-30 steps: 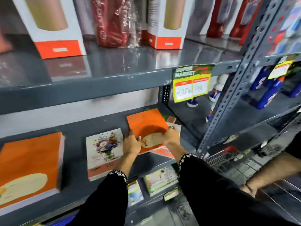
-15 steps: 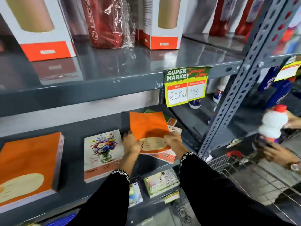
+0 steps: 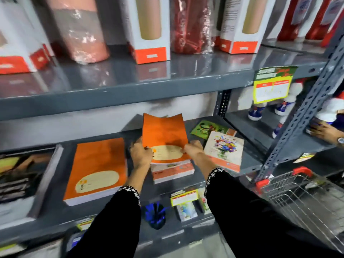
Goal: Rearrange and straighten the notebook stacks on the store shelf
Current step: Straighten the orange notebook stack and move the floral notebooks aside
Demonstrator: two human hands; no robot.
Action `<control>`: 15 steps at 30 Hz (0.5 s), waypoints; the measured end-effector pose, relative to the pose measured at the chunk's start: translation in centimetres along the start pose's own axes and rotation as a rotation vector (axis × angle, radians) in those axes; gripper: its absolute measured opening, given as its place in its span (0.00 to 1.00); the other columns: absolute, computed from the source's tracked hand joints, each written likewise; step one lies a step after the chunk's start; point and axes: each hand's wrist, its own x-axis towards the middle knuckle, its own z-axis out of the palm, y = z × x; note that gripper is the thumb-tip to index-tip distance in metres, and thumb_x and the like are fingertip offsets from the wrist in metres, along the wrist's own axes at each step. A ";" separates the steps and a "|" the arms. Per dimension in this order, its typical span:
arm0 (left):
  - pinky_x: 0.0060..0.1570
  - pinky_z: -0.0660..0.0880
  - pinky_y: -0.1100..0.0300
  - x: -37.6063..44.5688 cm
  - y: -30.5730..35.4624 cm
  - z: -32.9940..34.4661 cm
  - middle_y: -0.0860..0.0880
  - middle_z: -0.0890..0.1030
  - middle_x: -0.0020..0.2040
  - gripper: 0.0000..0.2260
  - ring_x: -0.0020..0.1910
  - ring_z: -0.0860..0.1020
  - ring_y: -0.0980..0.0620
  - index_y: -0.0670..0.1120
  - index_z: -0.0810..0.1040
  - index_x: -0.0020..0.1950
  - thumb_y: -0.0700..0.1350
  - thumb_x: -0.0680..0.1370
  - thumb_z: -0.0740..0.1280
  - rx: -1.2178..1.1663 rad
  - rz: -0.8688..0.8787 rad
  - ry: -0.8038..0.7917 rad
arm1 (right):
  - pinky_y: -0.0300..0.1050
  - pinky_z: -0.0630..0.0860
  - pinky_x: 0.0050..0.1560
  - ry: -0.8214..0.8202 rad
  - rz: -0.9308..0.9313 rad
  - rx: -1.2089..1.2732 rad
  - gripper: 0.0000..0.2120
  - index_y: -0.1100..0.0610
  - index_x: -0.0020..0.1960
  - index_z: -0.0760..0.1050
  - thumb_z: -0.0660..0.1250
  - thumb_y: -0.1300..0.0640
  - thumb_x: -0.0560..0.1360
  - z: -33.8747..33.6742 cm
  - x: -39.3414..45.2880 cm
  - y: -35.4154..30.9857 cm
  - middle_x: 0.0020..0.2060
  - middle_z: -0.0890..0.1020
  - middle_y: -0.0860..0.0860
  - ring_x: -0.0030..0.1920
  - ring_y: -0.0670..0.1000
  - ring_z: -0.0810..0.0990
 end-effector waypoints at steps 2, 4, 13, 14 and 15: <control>0.55 0.75 0.50 0.3 -2.6 -3.3 0.36 0.81 0.55 0.17 0.55 0.78 0.37 0.41 0.78 0.59 0.31 0.72 0.64 0.036 -0.029 0.026 | 0.42 0.70 0.43 -0.027 -0.036 -0.011 0.07 0.62 0.48 0.79 0.67 0.64 0.70 3.3 -1.8 -1.1 0.42 0.78 0.54 0.45 0.50 0.77; 0.58 0.74 0.50 0.6 -5.6 -7.0 0.38 0.80 0.57 0.19 0.57 0.77 0.38 0.43 0.76 0.62 0.31 0.72 0.64 0.041 -0.074 0.047 | 0.41 0.74 0.40 -0.077 -0.075 -0.033 0.05 0.63 0.46 0.80 0.67 0.64 0.71 7.2 -3.8 -2.3 0.42 0.78 0.54 0.46 0.52 0.78; 0.53 0.76 0.54 0.5 -14.9 -16.0 0.38 0.85 0.50 0.14 0.51 0.81 0.40 0.41 0.82 0.53 0.31 0.70 0.67 0.010 -0.207 0.087 | 0.46 0.78 0.49 -0.130 -0.138 -0.097 0.10 0.62 0.51 0.82 0.71 0.61 0.70 18.2 -9.7 -4.2 0.43 0.83 0.56 0.50 0.54 0.83; 0.53 0.76 0.54 0.6 -15.4 -16.2 0.38 0.85 0.51 0.14 0.52 0.81 0.40 0.41 0.82 0.53 0.32 0.70 0.67 0.006 -0.220 0.077 | 0.45 0.78 0.49 -0.127 -0.134 -0.105 0.11 0.62 0.51 0.82 0.70 0.61 0.70 18.6 -9.8 -4.2 0.43 0.83 0.55 0.51 0.54 0.83; 0.54 0.76 0.54 0.6 -15.7 -16.2 0.38 0.84 0.51 0.13 0.52 0.81 0.40 0.41 0.82 0.53 0.32 0.70 0.67 0.004 -0.231 0.066 | 0.45 0.78 0.49 -0.122 -0.136 -0.120 0.11 0.62 0.52 0.81 0.70 0.61 0.70 18.8 -9.8 -4.1 0.46 0.84 0.56 0.51 0.55 0.83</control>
